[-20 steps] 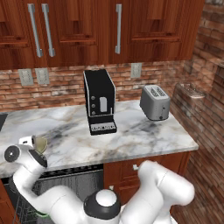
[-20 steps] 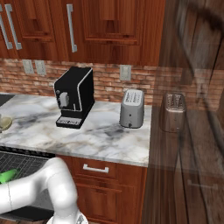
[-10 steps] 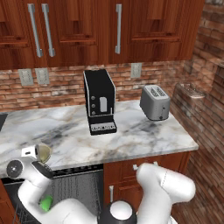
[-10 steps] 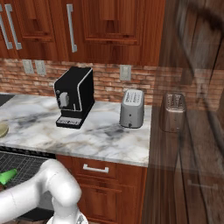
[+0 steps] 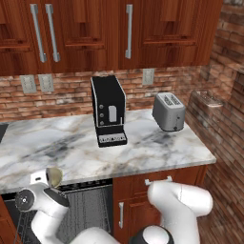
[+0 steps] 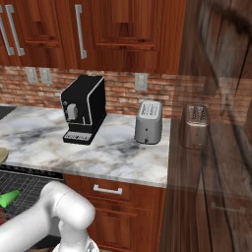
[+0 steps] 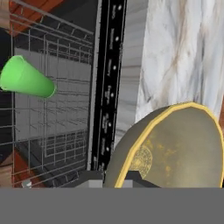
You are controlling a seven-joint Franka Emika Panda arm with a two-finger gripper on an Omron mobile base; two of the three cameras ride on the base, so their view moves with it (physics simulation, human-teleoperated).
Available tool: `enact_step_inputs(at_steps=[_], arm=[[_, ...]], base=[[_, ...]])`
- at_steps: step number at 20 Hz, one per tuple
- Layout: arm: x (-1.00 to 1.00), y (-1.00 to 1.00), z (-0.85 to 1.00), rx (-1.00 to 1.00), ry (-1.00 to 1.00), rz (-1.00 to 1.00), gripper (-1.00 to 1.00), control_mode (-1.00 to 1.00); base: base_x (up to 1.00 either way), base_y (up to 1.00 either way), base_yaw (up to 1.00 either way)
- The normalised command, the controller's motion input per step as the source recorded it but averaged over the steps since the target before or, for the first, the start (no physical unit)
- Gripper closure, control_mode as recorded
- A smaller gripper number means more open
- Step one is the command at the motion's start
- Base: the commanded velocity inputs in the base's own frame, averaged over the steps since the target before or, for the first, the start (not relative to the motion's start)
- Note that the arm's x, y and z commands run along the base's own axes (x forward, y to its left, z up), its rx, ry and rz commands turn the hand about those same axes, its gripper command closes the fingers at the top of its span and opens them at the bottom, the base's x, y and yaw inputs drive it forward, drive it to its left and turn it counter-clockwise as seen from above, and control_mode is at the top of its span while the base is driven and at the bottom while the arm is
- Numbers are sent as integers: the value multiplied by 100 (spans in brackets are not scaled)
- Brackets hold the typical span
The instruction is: Pick up the cup and bowl from the counter, place them in the dishwasher, and close the dishwasher door.
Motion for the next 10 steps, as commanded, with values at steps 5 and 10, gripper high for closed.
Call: enact_step_inputs(at_steps=[5,10], arm=[[-64,-18,0,0,-2,0,100,-100],[-38,-27,-16,0,0,1,100,-100]], base=[[0,0,0],[0,0,0]])
